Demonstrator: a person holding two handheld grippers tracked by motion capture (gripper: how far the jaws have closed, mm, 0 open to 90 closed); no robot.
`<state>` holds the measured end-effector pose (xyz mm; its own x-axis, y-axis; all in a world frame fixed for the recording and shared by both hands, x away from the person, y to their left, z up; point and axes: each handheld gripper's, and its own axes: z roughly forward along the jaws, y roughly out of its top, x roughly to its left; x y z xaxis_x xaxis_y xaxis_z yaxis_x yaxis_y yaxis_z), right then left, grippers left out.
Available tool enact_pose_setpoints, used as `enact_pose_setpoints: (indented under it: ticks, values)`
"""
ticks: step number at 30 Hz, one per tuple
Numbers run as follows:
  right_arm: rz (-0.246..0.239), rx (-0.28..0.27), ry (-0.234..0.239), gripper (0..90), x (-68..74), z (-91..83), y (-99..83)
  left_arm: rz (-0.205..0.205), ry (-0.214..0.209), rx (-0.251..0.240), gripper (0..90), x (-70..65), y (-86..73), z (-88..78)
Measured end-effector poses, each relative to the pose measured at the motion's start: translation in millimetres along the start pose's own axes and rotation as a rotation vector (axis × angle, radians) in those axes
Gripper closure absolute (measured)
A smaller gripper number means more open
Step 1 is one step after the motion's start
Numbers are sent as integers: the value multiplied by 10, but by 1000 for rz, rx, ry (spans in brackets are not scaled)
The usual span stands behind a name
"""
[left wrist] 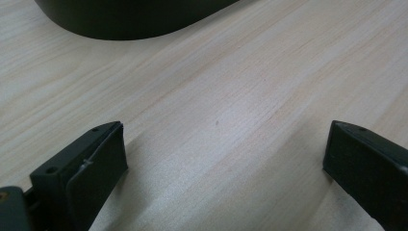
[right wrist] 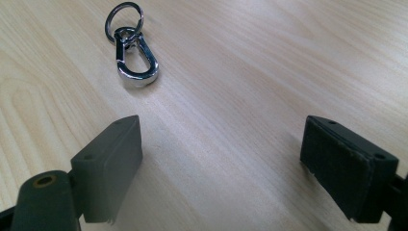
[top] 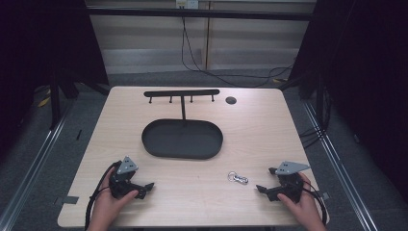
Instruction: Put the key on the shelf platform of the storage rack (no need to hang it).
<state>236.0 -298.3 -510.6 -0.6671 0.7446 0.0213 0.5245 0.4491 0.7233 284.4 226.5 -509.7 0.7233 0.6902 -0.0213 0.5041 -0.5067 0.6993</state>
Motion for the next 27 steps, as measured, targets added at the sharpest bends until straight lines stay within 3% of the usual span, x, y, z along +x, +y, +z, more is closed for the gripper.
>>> enact_pose_setpoints:
  ticks: [7,14,18,27]
  values:
    - [3,6,-5,143,6,0,7,-1,0,0,10,-1,0,0]
    - [16,114,-1,237,19,-30,136,-1,0,0,9,-1,0,0]
    - [61,185,52,278,-3,-63,216,-1,-1,1,9,0,0,0]
    - [19,289,119,352,2,-48,418,-1,0,1,9,1,1,-1]
